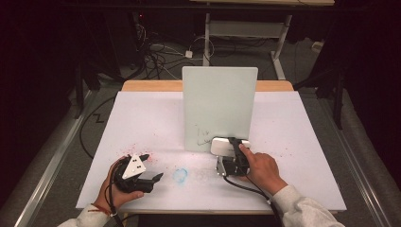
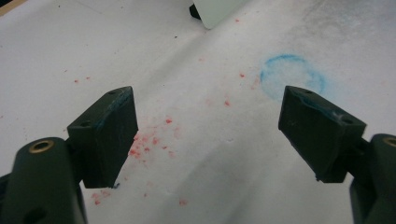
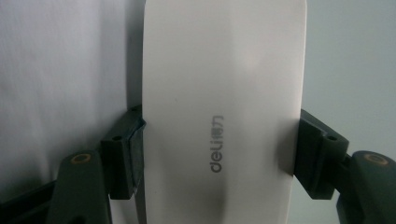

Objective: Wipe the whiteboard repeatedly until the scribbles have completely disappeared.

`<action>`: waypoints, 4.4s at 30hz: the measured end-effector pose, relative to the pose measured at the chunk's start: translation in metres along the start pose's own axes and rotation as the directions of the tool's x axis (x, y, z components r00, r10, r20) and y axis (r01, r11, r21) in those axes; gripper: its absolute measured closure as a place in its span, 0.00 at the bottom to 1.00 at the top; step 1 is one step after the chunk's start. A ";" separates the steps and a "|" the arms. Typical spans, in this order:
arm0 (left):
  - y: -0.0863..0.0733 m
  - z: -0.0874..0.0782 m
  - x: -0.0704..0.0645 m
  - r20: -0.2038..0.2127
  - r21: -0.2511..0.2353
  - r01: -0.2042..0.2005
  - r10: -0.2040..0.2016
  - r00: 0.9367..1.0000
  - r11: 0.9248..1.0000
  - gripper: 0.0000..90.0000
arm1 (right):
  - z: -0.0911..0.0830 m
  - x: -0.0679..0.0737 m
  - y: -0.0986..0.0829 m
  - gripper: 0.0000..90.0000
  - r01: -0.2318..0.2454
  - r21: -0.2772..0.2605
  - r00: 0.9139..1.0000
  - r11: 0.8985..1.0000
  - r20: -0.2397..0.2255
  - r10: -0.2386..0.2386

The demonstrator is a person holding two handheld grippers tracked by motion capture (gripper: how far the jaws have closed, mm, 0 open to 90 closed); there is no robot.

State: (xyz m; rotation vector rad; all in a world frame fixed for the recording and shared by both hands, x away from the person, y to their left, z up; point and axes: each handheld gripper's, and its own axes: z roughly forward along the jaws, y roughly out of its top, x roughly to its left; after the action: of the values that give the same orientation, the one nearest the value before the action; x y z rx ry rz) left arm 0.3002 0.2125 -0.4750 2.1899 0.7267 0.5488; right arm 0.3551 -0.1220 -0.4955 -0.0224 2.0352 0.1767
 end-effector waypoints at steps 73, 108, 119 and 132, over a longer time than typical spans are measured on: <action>-0.003 -0.006 0.001 0.003 -0.017 0.002 -0.002 1.000 1.000 0.21 | 0.009 -0.029 0.071 0.34 -0.190 -0.083 0.979 0.978 0.056 0.195; -0.002 -0.007 0.000 -0.006 -0.018 0.002 -0.002 1.000 1.000 0.21 | -0.010 -0.019 -0.054 0.34 -0.211 0.057 0.976 0.976 0.061 0.207; 0.000 -0.006 0.000 -0.014 -0.022 -0.001 0.001 1.000 1.000 0.21 | -0.008 -0.018 -0.037 0.34 -0.218 0.018 0.975 0.976 0.056 0.217; 0.000 -0.006 0.001 -0.013 -0.019 0.000 0.000 1.000 1.000 0.21 | -0.002 -0.017 0.000 0.34 -0.207 -0.011 0.977 0.978 0.050 0.208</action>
State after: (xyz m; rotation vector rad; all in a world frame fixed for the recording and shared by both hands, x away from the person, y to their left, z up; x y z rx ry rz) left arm 0.2971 0.2162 -0.4715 2.1712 0.7251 0.5680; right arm 0.3610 -0.1236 -0.4798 0.1904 1.9844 0.3107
